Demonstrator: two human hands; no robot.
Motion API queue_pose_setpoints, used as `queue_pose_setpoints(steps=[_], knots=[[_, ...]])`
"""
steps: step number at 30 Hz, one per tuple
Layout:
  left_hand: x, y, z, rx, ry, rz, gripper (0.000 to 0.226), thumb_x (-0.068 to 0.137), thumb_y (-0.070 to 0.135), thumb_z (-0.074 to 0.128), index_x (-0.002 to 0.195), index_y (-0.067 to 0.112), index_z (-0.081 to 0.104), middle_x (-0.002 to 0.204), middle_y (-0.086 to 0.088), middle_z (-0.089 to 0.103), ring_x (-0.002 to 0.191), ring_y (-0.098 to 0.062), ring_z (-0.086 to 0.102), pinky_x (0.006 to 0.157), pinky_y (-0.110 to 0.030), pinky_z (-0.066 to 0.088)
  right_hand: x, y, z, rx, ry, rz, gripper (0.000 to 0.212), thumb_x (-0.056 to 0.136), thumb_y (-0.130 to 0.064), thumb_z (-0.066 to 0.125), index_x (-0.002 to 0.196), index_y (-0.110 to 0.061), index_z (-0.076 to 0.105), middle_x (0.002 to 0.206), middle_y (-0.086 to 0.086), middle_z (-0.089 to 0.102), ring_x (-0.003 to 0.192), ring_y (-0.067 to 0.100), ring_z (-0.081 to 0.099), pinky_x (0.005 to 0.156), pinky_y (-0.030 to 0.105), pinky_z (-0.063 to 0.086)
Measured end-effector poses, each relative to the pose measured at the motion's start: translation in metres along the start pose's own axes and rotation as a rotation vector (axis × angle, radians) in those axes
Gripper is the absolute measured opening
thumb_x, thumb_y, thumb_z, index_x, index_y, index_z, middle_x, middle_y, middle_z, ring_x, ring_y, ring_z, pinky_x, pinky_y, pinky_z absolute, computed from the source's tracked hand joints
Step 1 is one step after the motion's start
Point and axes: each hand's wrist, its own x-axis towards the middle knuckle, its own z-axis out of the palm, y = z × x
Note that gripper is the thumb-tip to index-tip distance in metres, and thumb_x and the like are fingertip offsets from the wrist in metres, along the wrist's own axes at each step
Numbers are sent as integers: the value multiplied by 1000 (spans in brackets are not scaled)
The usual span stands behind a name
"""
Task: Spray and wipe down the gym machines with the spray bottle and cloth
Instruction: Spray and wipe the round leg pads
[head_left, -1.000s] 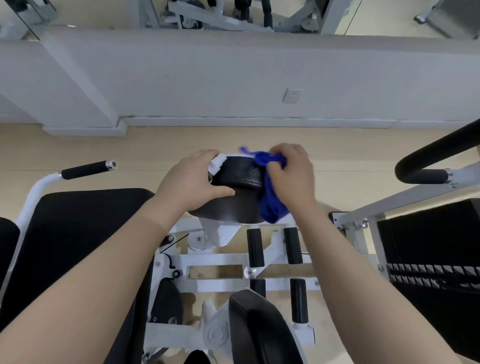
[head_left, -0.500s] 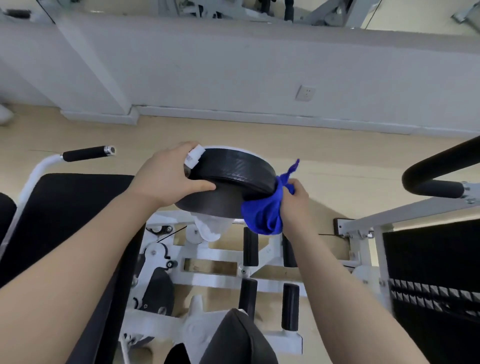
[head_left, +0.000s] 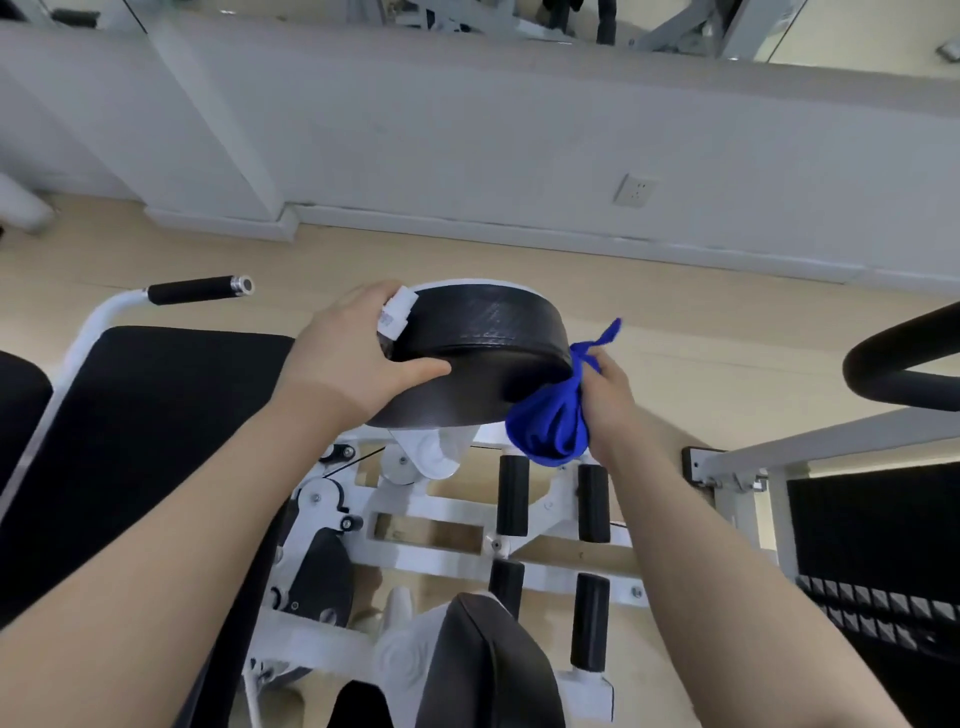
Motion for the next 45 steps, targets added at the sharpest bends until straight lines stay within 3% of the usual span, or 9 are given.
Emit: queue_pose_setpoints(steps=[7,14,17,20,26,30,32,38,45], knots=[[-10,-3,0,-44,7,54,59,71,44,75,120,24,49,103,13,50,92,-12,48,75,-29,39,-45,-67,17,-75,101,-275,26,82,2,45,73,-19,56,71,-2,57,67,16,52,62,27,43],[-5,-34,-14,-203,-206,36,25,79,8,63,95,24,52,71,10,53,61,-4,53,49,-12,35,-112,-91,152,-1121,75,-713,22,85,-18,47,105,-17,56,110,4,52,84,28,54,57,31,33],[4,-58,-26,-468,-408,-27,46,76,11,69,97,48,52,74,7,62,51,-2,55,51,-19,44,-102,-79,136,-1314,276,-953,28,75,-16,38,88,-13,64,97,6,62,66,29,55,46,23,25],[28,-65,-23,-586,-519,-112,52,66,9,52,114,29,57,66,-10,55,45,-18,51,46,-28,41,-93,-78,118,-1352,535,-1009,23,67,-11,43,74,-12,65,83,8,64,51,27,50,43,19,21],[66,-78,-29,-998,-639,-350,44,73,16,44,111,15,66,90,-9,61,63,-19,51,51,-23,38,-91,-43,187,-1653,321,-1078,17,65,-15,54,77,-17,66,78,4,64,55,23,50,50,26,30],[80,-111,-35,-759,-672,-385,33,80,25,46,106,15,64,68,-8,62,46,-20,45,48,-25,36,-66,-24,211,-1970,118,-959,23,86,-12,46,102,-15,62,103,5,61,92,26,54,73,33,40],[80,-134,-35,-672,-638,-366,50,70,33,47,117,22,59,99,-8,67,41,-20,41,51,-27,38,-46,-15,208,-2029,-6,-808,25,91,-7,41,111,-8,56,113,11,55,105,31,46,84,36,37],[65,-162,-19,-518,-607,-334,44,78,38,44,117,25,58,117,-14,57,60,-20,45,65,-34,42,-1,-11,167,-2213,74,-362,23,92,-11,46,112,-8,56,113,11,54,105,31,46,87,35,38],[53,-146,-1,-570,-710,-115,24,96,24,42,114,22,58,101,-4,61,49,-15,47,50,-27,43,-9,18,173,-2058,-404,193,11,88,-13,51,97,-15,57,91,-1,50,96,21,57,74,27,39]])
